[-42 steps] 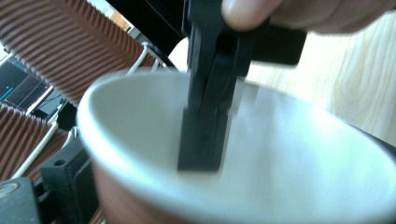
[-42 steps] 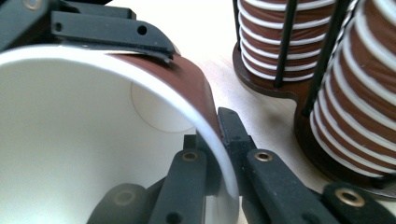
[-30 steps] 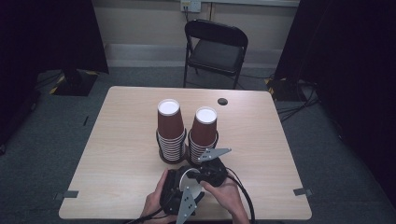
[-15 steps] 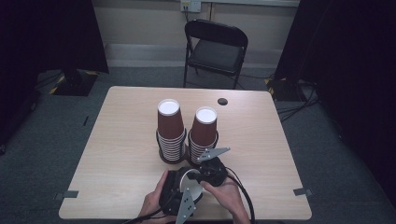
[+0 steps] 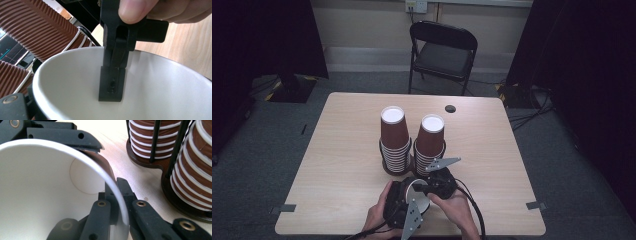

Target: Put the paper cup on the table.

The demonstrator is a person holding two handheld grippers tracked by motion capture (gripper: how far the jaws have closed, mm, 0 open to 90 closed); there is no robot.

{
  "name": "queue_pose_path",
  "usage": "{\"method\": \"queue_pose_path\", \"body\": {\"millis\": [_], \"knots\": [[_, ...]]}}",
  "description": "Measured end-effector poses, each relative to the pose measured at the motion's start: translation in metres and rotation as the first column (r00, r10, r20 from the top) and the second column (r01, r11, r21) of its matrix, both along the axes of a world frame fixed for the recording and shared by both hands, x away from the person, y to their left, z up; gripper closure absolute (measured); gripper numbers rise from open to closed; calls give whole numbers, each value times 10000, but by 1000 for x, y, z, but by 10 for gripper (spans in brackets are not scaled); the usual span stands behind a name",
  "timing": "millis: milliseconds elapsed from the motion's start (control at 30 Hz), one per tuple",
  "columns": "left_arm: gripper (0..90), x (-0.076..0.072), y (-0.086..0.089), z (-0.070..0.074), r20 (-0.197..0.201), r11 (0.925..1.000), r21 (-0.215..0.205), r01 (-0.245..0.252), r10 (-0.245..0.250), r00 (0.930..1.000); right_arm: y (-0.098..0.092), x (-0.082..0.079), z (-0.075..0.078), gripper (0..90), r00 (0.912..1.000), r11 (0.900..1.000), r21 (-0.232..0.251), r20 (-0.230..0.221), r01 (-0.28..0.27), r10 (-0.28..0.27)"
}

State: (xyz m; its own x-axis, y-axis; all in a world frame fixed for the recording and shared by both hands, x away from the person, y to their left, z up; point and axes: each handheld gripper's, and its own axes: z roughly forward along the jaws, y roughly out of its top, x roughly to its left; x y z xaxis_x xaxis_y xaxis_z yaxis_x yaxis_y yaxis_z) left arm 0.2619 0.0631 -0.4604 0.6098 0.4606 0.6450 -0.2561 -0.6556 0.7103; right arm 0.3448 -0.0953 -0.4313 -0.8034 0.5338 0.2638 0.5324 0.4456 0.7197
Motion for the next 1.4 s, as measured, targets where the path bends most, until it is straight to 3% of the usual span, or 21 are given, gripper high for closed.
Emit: {"method": "queue_pose_path", "body": {"millis": [167,267,400,633,867,900,1000,1033,1100,1167,1300,1400], "knots": [[82,3,1,0,-208,9994,-349,27,-34,9998,-2,0,0,857,9998,9999,32,90,162,-162],[84,6,2,0,-522,9960,-887,82,-129,9986,-5,-1,-2,803,9994,9994,242,246,252,-258],[83,8,-1,2,-481,9977,-670,50,-83,9988,-7,0,-2,758,9981,9967,635,325,508,-529],[84,15,6,3,-817,9930,-1154,-252,158,9965,-14,0,-3,637,9944,9906,987,373,952,-993],[84,22,13,1,-1288,9856,-1589,-578,373,9910,-21,-2,-2,557,9877,9826,1355,738,1268,-1376],[84,23,15,0,-1404,9809,-1843,-619,361,9894,-22,-3,-1,547,9865,9813,1412,804,1305,-1428],[84,24,18,0,-1673,9769,-1961,-850,521,9845,-23,-6,-2,525,9809,9802,1485,1237,1310,-1498],[84,25,20,-1,-1879,9695,-2255,-959,533,9807,-23,-8,-2,519,9778,9810,1432,1443,1311,-1517],[84,27,23,-1,-2151,9616,-2511,-1110,564,9750,-24,-10,-3,508,9735,9780,1598,1636,1340,-1601],[84,28,26,-1,-2251,9567,-2603,-1305,713,9717,-25,-12,-2,492,9661,9727,1828,1880,1428,-1771],[84,29,33,0,-2566,9362,-3170,-1520,696,9640,-30,-18,-1,452,9507,9570,2380,2191,1659,-2193],[84,32,39,-1,-2849,9287,-3308,-1675,709,9559,-34,-20,-2,437,9427,9448,2725,2248,1820,-2465]]}}
